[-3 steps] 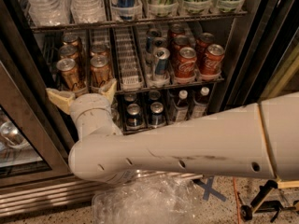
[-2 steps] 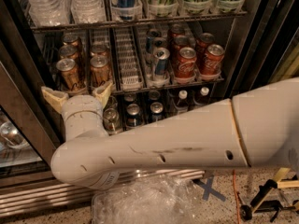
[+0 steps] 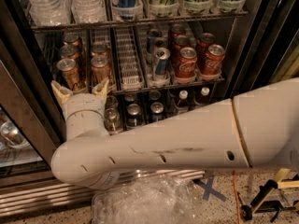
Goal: Pick orange can from middle shelf of fridge
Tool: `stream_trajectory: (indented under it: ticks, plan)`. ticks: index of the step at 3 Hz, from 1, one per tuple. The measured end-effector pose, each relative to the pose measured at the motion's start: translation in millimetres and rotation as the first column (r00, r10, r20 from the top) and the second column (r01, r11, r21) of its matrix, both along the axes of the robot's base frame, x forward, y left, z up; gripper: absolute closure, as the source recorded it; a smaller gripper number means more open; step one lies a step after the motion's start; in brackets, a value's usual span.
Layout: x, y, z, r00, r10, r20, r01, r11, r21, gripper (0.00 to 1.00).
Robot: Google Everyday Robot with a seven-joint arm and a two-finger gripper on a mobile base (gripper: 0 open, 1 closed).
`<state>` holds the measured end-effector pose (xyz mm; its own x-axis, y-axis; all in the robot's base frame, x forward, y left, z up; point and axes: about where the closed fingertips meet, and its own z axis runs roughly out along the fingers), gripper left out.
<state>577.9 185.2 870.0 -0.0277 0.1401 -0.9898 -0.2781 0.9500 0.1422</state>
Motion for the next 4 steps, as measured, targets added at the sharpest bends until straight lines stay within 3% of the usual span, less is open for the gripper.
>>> stream_trajectory:
  ticks: [1, 2, 4]
  plan:
    - [1.3, 2.4, -5.1, 1.0, -0.003, -0.008, 0.003, 1.0, 0.003, 0.42]
    - [12.1, 4.6, -21.8, 0.9994, -0.008, -0.033, 0.007, 1.0, -0.013, 0.4]
    - [27.6, 27.1, -45.5, 0.997, 0.047, -0.061, -0.05, 0.997, -0.052, 0.23]
